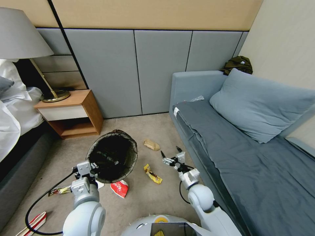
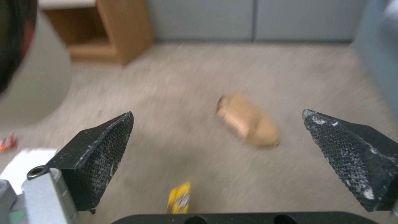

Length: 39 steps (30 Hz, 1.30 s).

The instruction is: Pick up the trash bin, then pick up the garbage from the floor and place it into the trash bin.

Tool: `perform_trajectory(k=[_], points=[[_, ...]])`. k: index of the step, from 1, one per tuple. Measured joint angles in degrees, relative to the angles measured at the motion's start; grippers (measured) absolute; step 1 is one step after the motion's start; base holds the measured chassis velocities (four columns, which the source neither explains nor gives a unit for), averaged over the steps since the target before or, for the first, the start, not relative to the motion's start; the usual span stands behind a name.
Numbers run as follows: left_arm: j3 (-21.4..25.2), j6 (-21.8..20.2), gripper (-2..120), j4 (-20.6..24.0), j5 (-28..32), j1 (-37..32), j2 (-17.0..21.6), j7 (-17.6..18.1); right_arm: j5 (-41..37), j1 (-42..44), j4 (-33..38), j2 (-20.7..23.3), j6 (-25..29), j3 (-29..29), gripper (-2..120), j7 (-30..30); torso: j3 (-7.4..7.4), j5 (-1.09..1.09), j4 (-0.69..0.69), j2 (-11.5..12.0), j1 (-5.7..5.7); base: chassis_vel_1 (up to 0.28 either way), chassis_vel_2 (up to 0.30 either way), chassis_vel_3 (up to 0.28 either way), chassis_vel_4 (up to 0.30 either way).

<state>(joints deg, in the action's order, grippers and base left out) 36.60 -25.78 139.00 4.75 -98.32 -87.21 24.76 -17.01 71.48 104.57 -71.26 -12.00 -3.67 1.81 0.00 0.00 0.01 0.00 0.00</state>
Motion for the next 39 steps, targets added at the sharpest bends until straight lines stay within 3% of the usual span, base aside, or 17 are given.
perform_trajectory(k=[9, 17, 39], points=[[-0.1, -0.2, 0, 0.0, -0.1, 0.0, -0.4, 0.1, -3.1, -7.2, -8.5, 4.6, -2.3, 9.9, 100, -0.5, 0.0, 0.0, 0.0, 0.0, 0.0, 0.0, 0.0, 0.0, 0.0], [-0.4, 0.1, 0, -0.2, -0.9, -0.3, -0.9, 0.1, -2.5, -9.4, -13.8, 5.4, -1.8, 13.0, 100, 2.5, 0.0, 0.0, 0.0, 0.0, 0.0, 0.0, 0.0, 0.0, 0.0], [-1.1, 1.3, 0, -1.1, -2.5, -0.5, -1.6, -0.3, 7.0, -16.2, -39.4, -4.4, 6.4, 13.5, 100, 10.2, 0.0, 0.0, 0.0, 0.0, 0.0, 0.0, 0.0, 0.0, 0.0]])
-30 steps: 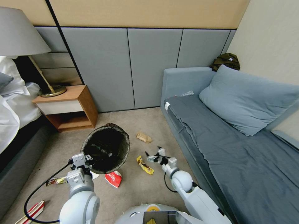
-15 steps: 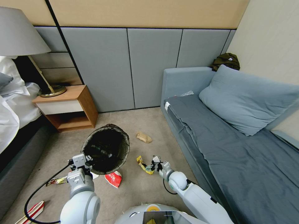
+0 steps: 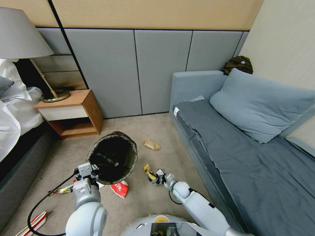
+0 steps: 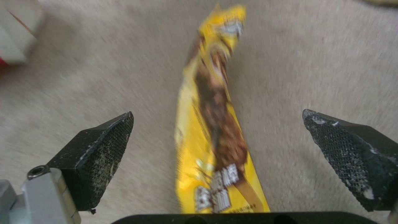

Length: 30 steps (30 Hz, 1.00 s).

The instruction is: Pick up the trash bin, then pick up the garbage from the floor and place it into the trash bin.

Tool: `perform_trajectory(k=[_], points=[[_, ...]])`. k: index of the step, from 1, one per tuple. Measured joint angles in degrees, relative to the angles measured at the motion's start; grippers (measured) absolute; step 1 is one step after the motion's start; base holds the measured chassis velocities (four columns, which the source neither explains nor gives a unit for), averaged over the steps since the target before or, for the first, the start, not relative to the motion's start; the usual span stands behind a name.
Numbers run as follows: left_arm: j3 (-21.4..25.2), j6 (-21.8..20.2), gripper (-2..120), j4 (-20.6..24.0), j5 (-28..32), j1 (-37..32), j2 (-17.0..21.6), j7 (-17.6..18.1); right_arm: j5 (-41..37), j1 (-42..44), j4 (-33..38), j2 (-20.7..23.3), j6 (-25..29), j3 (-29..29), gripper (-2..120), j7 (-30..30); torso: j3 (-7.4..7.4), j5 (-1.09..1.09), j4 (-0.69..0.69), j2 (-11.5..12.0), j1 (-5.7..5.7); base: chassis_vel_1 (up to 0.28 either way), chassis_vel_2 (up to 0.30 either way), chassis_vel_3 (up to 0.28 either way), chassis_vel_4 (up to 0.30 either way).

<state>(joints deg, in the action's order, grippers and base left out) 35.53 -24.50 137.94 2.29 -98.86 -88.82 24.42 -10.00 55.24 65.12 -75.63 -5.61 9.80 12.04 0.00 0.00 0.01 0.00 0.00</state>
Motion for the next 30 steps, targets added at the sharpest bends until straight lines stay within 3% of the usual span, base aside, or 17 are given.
perform_trajectory(k=[6, 14, 20, 30], points=[[-0.1, 0.3, 0, -0.1, -0.2, -0.2, -0.1, 0.0, 1.3, -0.8, -4.4, -1.2, 2.3, -0.9, 98, 0.8, 0.0, 0.0, 0.0, 0.0, 0.0, 0.0, 0.0, 0.0, 0.0], [-0.1, 0.4, 0, -0.1, -0.3, -0.3, -0.2, 0.1, 1.9, -0.9, -6.0, -1.6, 3.5, -1.7, 83, 1.0, 0.0, 0.0, 0.0, 0.0, 0.0, 0.0, 0.0, 0.0, 0.0], [-0.6, 0.4, 0, -0.4, -0.6, 0.0, -0.3, 0.1, 1.9, -0.7, -4.9, -1.6, 3.4, -2.0, 56, 0.8, 0.0, 0.0, 0.0, 0.0, 0.0, 0.0, 0.0, 0.0, 0.0], [-0.5, 0.5, 0, -0.5, -0.6, 0.0, -0.3, 0.1, 2.2, -0.7, -4.8, -1.7, 3.8, -2.0, 23, 0.5, 0.0, 0.0, 0.0, 0.0, 0.0, 0.0, 0.0, 0.0, 0.0]])
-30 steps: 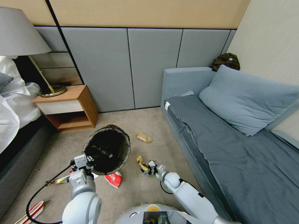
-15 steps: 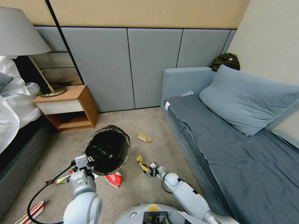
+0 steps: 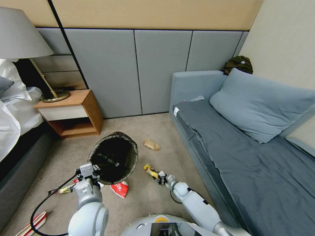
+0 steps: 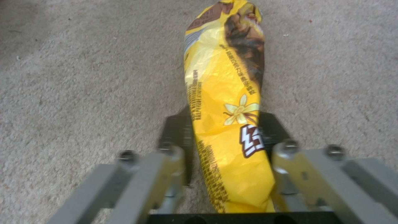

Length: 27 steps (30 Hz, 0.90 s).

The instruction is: Pick up the trash bin, then pick up the garbage from the floor and place it into the trash bin.

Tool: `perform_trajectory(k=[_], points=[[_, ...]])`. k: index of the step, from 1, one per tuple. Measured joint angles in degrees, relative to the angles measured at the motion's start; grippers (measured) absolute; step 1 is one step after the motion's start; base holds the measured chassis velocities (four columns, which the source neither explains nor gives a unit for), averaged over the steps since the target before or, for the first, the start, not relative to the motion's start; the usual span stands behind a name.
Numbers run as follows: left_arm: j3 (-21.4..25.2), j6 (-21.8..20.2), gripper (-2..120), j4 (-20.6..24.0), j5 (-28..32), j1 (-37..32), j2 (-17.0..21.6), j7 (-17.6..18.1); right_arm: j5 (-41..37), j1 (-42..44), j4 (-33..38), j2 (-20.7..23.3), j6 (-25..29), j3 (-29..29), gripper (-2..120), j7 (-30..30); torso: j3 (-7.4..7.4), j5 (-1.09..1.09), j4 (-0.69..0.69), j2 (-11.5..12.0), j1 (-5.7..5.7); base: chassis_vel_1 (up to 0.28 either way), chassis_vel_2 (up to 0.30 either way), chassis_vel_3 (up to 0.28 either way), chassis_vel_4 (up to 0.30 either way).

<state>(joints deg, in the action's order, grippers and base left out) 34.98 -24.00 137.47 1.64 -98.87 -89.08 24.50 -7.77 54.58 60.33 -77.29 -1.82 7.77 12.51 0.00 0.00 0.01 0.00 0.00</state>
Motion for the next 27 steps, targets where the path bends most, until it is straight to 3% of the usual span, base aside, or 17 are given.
perform_trajectory(k=[6, 19, 24, 27], points=[[0.0, 0.1, 0, 0.0, -0.1, 0.0, 0.0, 0.0, 0.0, -0.1, 0.1, 0.0, 0.6, -0.3, 0, -0.2, 0.0, 0.0, 0.0, 0.0, 0.0, 0.0, 0.0, 0.0, 0.0], [-0.1, 0.3, 0, 0.0, -0.1, -0.1, 0.0, 0.0, 0.2, -0.2, 1.2, 0.1, 2.5, -1.3, 0, -1.1, 0.0, 0.0, 0.0, 0.0, 0.0, 0.0, 0.0, 0.0, 0.0], [-0.4, 0.6, 0, -0.6, -0.1, -0.1, 0.3, 0.0, 0.0, 0.6, 6.9, 0.4, 3.7, -3.0, 0, -2.5, 0.0, 0.0, 0.0, 0.0, 0.0, 0.0, 0.0, 0.0, 0.0], [-1.0, 0.6, 0, -1.2, -0.4, -0.2, 0.4, 0.0, -1.5, 2.0, 16.6, 1.0, 3.8, -5.5, 0, -4.7, 0.0, 0.0, 0.0, 0.0, 0.0, 0.0, 0.0, 0.0, 0.0]])
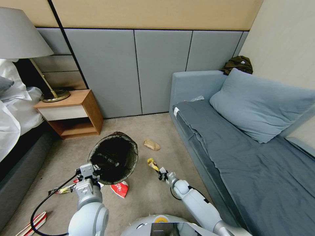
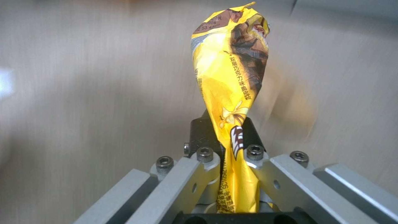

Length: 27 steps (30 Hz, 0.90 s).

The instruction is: Pick up the trash bin, then pick up the garbage from the floor and place it into the trash bin.

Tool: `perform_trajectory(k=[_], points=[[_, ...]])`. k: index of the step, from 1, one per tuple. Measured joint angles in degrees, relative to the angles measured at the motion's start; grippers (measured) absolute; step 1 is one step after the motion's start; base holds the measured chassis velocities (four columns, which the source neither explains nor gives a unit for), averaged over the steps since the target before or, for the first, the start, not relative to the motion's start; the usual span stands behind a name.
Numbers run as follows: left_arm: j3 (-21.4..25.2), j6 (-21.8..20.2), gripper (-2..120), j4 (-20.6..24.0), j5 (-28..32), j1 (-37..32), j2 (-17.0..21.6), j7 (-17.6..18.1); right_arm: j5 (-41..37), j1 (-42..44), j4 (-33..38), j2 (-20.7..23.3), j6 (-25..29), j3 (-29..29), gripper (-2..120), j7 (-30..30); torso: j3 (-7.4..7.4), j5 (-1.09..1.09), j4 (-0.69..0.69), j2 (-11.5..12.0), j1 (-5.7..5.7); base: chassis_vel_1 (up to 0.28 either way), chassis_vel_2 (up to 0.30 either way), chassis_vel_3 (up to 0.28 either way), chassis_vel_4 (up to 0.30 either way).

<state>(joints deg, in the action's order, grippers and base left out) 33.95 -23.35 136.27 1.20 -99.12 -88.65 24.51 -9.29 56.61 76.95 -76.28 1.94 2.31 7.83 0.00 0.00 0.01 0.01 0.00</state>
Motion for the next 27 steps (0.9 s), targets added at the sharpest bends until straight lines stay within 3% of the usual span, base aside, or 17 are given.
perform_trajectory(k=[1, 4, 5, 8, 9, 16, 22, 27], points=[[0.0, 0.0, 0, 0.0, 0.0, 0.0, 0.0, 0.0, 0.0, 0.0, 0.0, 0.0, 0.0, 0.0, 0, 0.0, 0.0, 0.0, 0.0, 0.0, 0.0, 0.0, 0.0, 0.0, 0.0], [-0.2, 0.0, 0, -0.4, -0.1, -0.2, 0.2, 0.0, -2.7, 0.2, 10.7, 0.8, 0.0, -2.2, 0, -1.2, 0.0, -0.01, 0.01, 0.0, 0.0, 0.0, 0.0, 0.0, 0.0], [-0.2, 0.0, 0, -0.4, -0.1, -0.2, 0.2, 0.0, -2.7, 0.2, 10.7, 0.8, 0.0, -2.2, 0, -1.2, 0.0, -0.01, 0.01, 0.0, 0.0, 0.0, 0.0, 0.0, 0.0], [-0.9, 0.2, 0, -0.7, -0.2, -0.6, 0.2, 0.0, -6.9, -1.0, 22.0, 2.0, 0.3, -2.4, 0, -1.5, 0.0, -0.01, 0.0, 0.0, 0.0, 0.0, 0.0, 0.0, 0.0], [-0.9, 0.2, 0, -0.7, -0.2, -0.6, 0.2, 0.0, -6.9, -1.0, 22.0, 2.0, 0.3, -2.4, 0, -1.5, 0.0, -0.01, 0.0, 0.0, 0.0, 0.0, 0.0, 0.0, 0.0], [-2.4, 0.7, 0, -0.9, -1.1, -1.3, -0.2, -0.2, -11.6, -2.0, 36.0, 3.6, 4.0, 4.6, 0, 1.5, -0.01, -0.01, 0.0, 0.0, 0.0, 0.0, 0.0, 0.0, 0.0], [-2.3, 0.7, 0, -0.6, -1.2, -1.4, -0.2, -0.2, -9.7, -0.7, 39.3, 3.7, 4.1, 10.7, 0, 2.0, -0.01, -0.01, 0.0, 0.0, 0.0, 0.0, 0.0, 0.0, 0.0], [-2.6, 0.7, 0, -0.6, -1.6, -1.6, -0.5, -0.2, -5.8, 0.2, 35.4, 3.1, 5.5, 14.6, 0, 2.9, -0.01, -0.01, 0.0, 0.0, 0.0, 0.0, 0.0, 0.0, 0.0]])
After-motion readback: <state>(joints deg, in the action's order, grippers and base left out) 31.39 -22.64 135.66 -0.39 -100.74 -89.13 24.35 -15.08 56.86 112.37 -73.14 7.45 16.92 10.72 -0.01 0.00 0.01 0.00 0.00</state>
